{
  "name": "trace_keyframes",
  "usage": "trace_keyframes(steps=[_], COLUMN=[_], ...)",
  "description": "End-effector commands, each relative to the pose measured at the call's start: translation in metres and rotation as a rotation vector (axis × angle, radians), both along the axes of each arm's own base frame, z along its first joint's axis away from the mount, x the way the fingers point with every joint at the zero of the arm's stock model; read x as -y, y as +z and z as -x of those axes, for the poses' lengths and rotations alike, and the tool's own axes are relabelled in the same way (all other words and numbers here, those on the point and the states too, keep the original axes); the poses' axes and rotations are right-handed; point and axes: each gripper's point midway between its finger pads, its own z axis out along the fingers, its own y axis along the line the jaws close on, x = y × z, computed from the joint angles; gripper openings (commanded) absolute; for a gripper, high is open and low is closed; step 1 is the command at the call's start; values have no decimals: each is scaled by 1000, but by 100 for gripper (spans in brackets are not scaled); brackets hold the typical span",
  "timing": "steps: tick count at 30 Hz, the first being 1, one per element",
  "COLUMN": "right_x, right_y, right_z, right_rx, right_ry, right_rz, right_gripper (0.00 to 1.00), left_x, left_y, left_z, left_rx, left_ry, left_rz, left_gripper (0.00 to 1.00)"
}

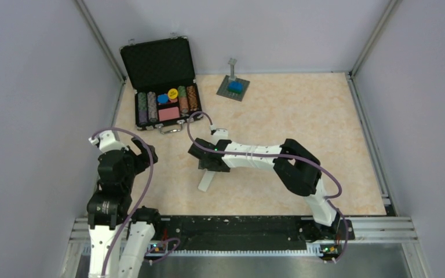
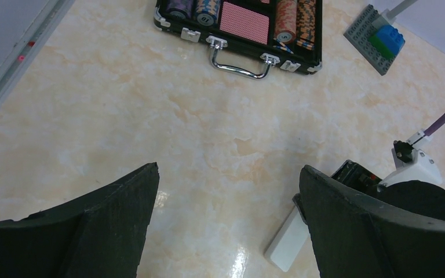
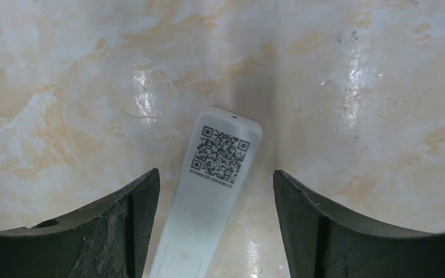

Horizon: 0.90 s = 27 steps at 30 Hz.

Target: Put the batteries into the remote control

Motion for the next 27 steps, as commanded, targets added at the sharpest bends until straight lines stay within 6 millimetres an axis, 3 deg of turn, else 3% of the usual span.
trace_keyframes(steps=[1, 7, 11, 15, 21, 27], right_x=[-9, -10, -11, -12, -29, -29], right_y=[-2, -10, -11, -7, 21, 72], right_z=[-1, 0, 1, 1, -4, -17], right_rx=[13, 0, -2, 8, 56, 161], right_ry=[10, 33, 59, 85, 174, 304], right_rz=[32, 57, 76, 87, 22, -85], right_gripper=[71, 70, 51, 44, 37, 33], left_x=[-10, -15, -16, -16, -10, 21], left_y=[22, 24, 23, 22, 17, 8], left_z=[4, 7, 7, 7, 2, -8], left_rx=[60, 69, 69, 68, 74, 94], left_ry=[42, 63, 66, 67, 37, -91], left_rz=[-34, -52, -53, -52, -38, 70], left_gripper=[95, 95, 95, 96, 99, 99])
